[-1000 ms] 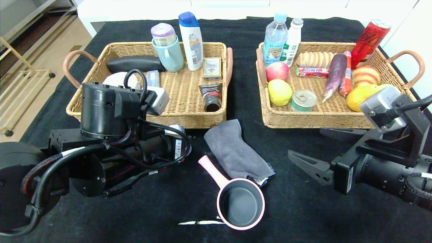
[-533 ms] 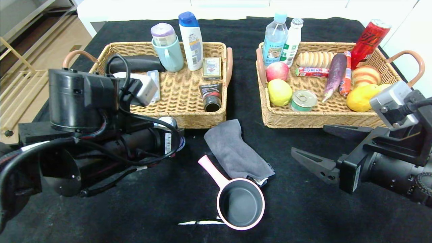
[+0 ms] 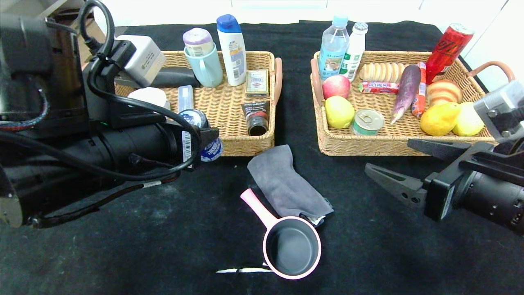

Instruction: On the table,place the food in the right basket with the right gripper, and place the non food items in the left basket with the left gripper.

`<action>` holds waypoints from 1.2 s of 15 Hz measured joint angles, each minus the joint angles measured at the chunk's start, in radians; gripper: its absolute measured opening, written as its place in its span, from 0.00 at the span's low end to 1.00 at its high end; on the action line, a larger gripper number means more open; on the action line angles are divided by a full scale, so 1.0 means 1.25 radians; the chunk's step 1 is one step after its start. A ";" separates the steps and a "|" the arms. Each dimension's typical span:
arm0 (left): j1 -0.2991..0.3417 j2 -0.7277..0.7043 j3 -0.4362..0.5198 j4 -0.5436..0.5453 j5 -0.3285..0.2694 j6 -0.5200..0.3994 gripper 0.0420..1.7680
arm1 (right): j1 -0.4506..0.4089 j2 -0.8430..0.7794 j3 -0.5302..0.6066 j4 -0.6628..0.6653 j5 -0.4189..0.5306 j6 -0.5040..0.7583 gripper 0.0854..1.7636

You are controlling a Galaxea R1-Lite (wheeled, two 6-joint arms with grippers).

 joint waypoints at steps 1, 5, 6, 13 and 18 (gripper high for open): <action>-0.015 0.007 -0.013 -0.004 -0.006 -0.002 0.47 | -0.001 -0.002 -0.002 -0.001 -0.007 0.000 0.97; -0.079 0.059 -0.069 -0.012 -0.038 -0.010 0.47 | -0.005 -0.013 -0.013 0.000 -0.022 0.000 0.97; -0.098 0.077 -0.082 -0.015 -0.039 -0.013 0.47 | -0.007 -0.019 -0.015 0.001 -0.023 0.000 0.97; -0.211 0.227 -0.173 -0.083 -0.049 -0.015 0.47 | -0.035 -0.078 -0.041 0.022 -0.029 0.002 0.97; -0.255 0.309 -0.201 -0.086 -0.046 -0.013 0.47 | -0.070 -0.106 -0.053 0.023 -0.029 0.001 0.97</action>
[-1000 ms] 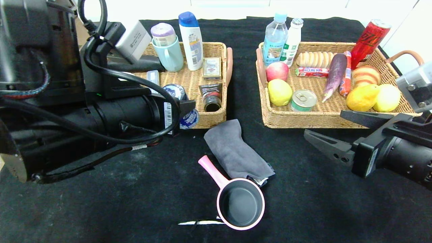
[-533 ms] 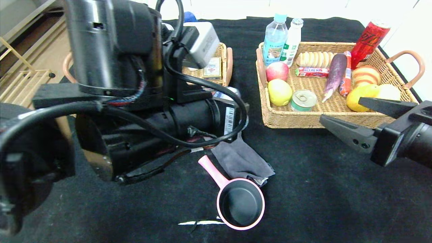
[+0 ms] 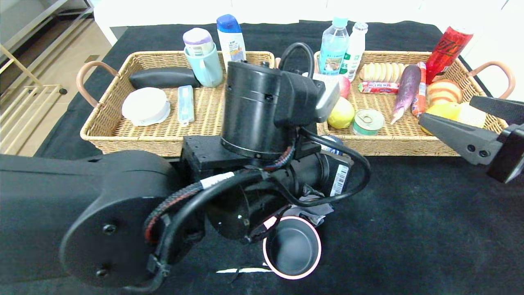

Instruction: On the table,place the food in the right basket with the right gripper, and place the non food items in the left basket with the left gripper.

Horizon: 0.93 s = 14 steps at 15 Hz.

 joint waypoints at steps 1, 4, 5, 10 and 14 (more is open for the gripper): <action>-0.008 0.013 -0.008 0.000 0.000 0.001 0.47 | -0.010 -0.003 -0.002 0.001 0.000 0.000 0.97; -0.022 0.052 -0.046 0.003 0.001 0.004 0.47 | -0.034 -0.017 -0.013 0.012 0.001 -0.001 0.97; -0.030 0.066 -0.059 0.006 0.002 0.005 0.47 | -0.036 -0.022 -0.016 0.013 0.001 -0.003 0.97; -0.049 0.113 -0.082 0.013 0.005 0.008 0.47 | -0.062 -0.036 -0.018 0.014 0.005 -0.013 0.97; -0.054 0.124 -0.082 0.015 0.011 0.013 0.47 | -0.068 -0.036 -0.018 0.015 0.006 -0.014 0.97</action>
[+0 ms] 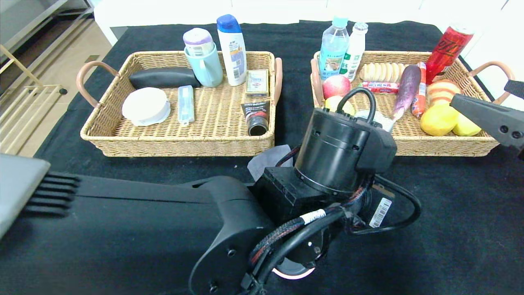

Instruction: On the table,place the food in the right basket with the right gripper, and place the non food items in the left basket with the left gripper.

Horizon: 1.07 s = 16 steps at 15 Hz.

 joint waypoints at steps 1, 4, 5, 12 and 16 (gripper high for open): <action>0.000 0.002 0.000 0.000 0.000 0.000 0.47 | 0.000 0.001 0.001 0.001 0.000 0.000 0.97; 0.000 0.006 0.000 0.000 0.001 0.000 0.47 | -0.011 0.004 -0.001 0.002 0.000 -0.001 0.97; 0.001 0.010 0.002 0.000 0.001 0.000 0.47 | -0.025 0.006 -0.004 0.001 -0.001 -0.001 0.97; 0.009 0.034 -0.008 -0.001 0.010 -0.002 0.47 | -0.051 0.020 -0.009 0.001 -0.002 -0.008 0.97; 0.010 0.039 -0.011 -0.001 0.011 -0.002 0.47 | -0.056 0.023 -0.008 0.001 -0.003 -0.010 0.97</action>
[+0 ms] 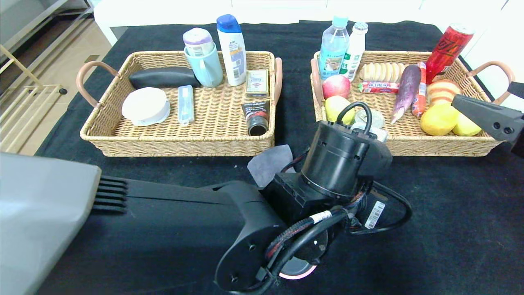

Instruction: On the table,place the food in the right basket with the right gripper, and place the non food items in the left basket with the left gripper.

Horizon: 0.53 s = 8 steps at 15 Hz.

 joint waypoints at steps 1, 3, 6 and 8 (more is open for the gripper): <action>0.000 0.000 0.000 0.000 -0.001 0.001 0.53 | 0.000 0.000 0.000 0.000 0.000 -0.001 0.97; 0.000 0.001 0.000 -0.001 0.002 0.001 0.63 | 0.000 0.001 0.000 0.000 0.000 -0.002 0.97; 0.000 0.001 -0.001 -0.001 0.002 0.001 0.74 | 0.000 0.001 0.000 -0.001 0.001 -0.002 0.97; 0.000 -0.002 -0.002 0.000 0.004 0.013 0.79 | 0.001 0.000 0.002 -0.003 0.003 -0.002 0.97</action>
